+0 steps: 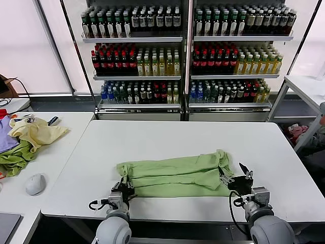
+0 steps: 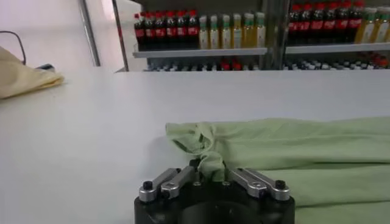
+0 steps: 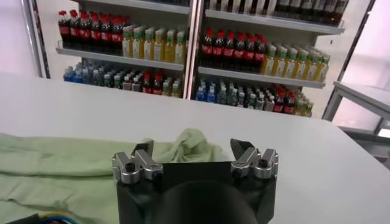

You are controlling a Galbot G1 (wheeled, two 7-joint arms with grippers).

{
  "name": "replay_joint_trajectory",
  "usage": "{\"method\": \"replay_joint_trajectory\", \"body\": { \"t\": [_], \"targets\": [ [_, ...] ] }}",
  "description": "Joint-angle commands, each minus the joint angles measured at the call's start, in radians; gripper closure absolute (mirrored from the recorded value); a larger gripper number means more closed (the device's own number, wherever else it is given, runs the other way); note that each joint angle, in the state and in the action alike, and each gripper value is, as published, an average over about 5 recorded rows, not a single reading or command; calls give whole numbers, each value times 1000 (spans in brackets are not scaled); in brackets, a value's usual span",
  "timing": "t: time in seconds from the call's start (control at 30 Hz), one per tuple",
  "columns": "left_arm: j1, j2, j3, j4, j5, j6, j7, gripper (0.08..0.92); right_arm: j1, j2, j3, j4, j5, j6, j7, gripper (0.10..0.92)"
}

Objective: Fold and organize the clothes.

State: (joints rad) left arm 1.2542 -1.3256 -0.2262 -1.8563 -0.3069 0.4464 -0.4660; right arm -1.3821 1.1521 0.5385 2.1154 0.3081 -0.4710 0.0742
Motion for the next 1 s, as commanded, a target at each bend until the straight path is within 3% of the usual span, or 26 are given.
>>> {"method": "replay_joint_trajectory", "body": {
  "t": [0.03,0.2,0.37,0.47,0.67,1.0],
  "targets": [
    [15,200,-198,-56,-116,-6,19,847,-2,-1,0,15,2,2,-1,203],
    [24,305,-318,-103,-182,-11,35,870,3,-1,-5,21,1,2,-1,203],
    [14,321,-353,-210,-296,-12,41,870,1,2,-10,30,-5,1,-1,203],
    [9,280,-320,-294,-376,-18,44,870,-5,5,-9,36,-11,2,-1,203],
    [10,127,-174,-401,-519,-33,62,870,-3,8,-15,33,-28,4,-3,203],
    [-83,-62,33,-282,-580,-55,70,870,-3,12,-21,32,-47,7,-6,203]
  ]
}}
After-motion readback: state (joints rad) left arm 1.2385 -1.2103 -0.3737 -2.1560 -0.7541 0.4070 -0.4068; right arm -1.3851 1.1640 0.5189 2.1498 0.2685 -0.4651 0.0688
